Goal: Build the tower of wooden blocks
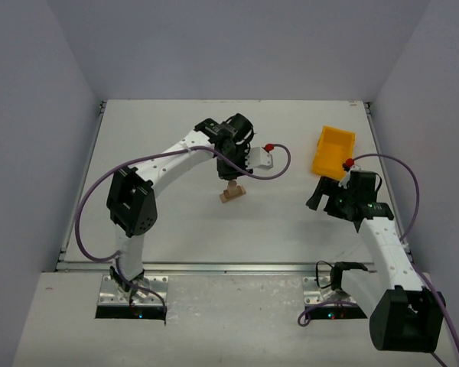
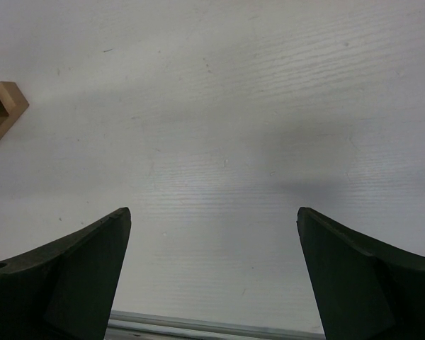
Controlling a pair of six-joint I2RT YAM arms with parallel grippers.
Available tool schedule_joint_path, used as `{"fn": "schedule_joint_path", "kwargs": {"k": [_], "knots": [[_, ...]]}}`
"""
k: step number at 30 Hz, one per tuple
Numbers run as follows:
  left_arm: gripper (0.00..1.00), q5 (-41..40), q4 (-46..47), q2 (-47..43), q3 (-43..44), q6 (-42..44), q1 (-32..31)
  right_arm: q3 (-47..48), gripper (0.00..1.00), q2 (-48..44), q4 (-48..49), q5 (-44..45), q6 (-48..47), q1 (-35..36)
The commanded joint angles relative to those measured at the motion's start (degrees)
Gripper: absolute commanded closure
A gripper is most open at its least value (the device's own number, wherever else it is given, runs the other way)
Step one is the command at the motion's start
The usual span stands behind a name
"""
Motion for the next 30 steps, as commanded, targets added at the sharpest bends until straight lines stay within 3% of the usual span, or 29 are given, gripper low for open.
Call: {"fn": "schedule_joint_path", "kwargs": {"k": [1, 21, 30], "knots": [[1.0, 3.0, -2.4, 1.5, 5.1, -1.1, 0.1, 2.0, 0.01, 1.1, -0.4, 1.7, -0.9, -0.2], [1.0, 2.2, -2.6, 2.2, 1.6, -1.6, -0.7, 2.0, 0.01, 2.3, -1.5, 1.3, -1.6, -0.2], [0.99, 1.4, -0.5, 3.5, 4.0, -8.2, -1.4, 1.9, 0.01, 2.8, -1.5, 1.7, -1.8, -0.3]]}}
